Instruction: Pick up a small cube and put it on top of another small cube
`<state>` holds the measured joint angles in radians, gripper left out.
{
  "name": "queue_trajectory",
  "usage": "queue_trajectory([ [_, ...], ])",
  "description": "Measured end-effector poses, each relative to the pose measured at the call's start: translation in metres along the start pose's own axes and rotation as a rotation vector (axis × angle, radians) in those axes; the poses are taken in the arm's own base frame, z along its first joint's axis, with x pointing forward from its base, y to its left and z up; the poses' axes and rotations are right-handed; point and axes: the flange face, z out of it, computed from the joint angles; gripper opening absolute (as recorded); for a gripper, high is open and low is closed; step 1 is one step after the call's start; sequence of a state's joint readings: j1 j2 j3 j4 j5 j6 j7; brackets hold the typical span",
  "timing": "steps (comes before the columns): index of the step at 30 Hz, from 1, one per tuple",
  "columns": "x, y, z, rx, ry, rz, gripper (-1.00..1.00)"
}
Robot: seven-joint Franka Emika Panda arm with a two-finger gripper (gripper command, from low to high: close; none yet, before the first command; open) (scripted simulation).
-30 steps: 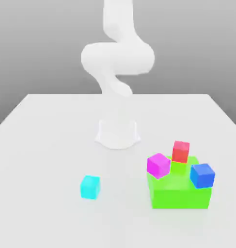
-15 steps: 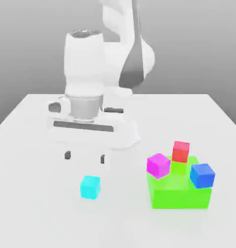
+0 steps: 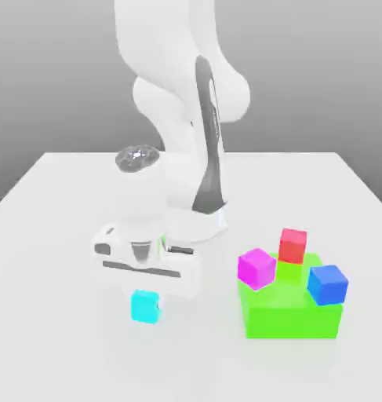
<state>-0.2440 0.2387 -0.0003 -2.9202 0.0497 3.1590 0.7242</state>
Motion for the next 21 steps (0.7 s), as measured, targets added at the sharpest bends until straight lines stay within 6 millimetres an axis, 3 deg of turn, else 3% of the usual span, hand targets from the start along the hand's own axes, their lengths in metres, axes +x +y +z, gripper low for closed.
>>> queue_trajectory([
  [8, 0.0, 0.0, -0.056, 0.0, 0.0, 0.0, -1.0],
  [10, -0.014, -0.015, -0.072, 0.003, -0.002, -0.024, -1.0],
  [16, -0.098, -0.073, -0.122, 0.011, -0.007, -0.132, -1.0],
  [21, -0.189, -0.093, -0.16, 0.01, -0.009, -0.234, -1.0],
])
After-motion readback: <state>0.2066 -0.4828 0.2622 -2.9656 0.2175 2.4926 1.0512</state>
